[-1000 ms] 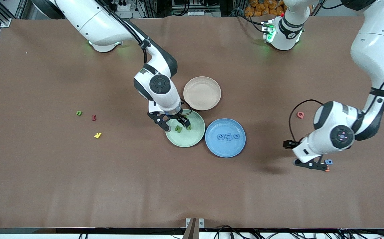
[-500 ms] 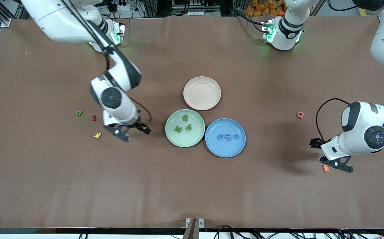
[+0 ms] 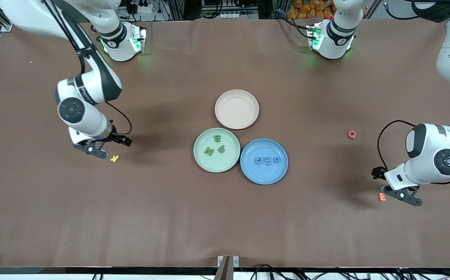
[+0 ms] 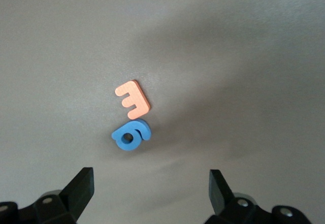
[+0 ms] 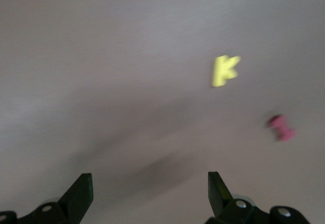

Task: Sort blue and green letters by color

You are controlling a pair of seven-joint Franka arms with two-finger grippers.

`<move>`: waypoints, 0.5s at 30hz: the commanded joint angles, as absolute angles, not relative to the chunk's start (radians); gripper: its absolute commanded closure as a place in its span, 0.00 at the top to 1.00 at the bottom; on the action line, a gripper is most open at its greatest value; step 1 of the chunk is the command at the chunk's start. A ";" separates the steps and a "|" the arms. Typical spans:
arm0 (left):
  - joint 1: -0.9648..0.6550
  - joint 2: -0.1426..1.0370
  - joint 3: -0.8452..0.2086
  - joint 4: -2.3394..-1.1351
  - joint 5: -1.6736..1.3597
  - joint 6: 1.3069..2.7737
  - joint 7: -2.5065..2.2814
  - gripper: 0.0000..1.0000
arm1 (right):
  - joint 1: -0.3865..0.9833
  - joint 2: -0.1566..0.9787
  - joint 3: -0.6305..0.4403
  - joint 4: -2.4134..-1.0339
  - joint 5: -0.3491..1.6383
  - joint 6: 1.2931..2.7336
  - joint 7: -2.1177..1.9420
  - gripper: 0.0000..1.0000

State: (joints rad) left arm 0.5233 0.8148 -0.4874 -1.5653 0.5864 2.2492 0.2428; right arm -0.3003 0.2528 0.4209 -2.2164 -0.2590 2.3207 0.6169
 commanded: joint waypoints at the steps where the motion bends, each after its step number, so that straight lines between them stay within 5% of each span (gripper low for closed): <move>1: 0.517 0.844 -0.482 -1.534 0.604 2.267 0.268 1.00 | -0.432 0.150 0.443 -2.321 -0.268 2.338 0.431 1.00; 15: 0.514 0.896 -0.483 -1.486 0.600 2.298 0.293 1.00 | -0.546 0.103 0.433 -2.473 -0.268 2.502 0.245 1.00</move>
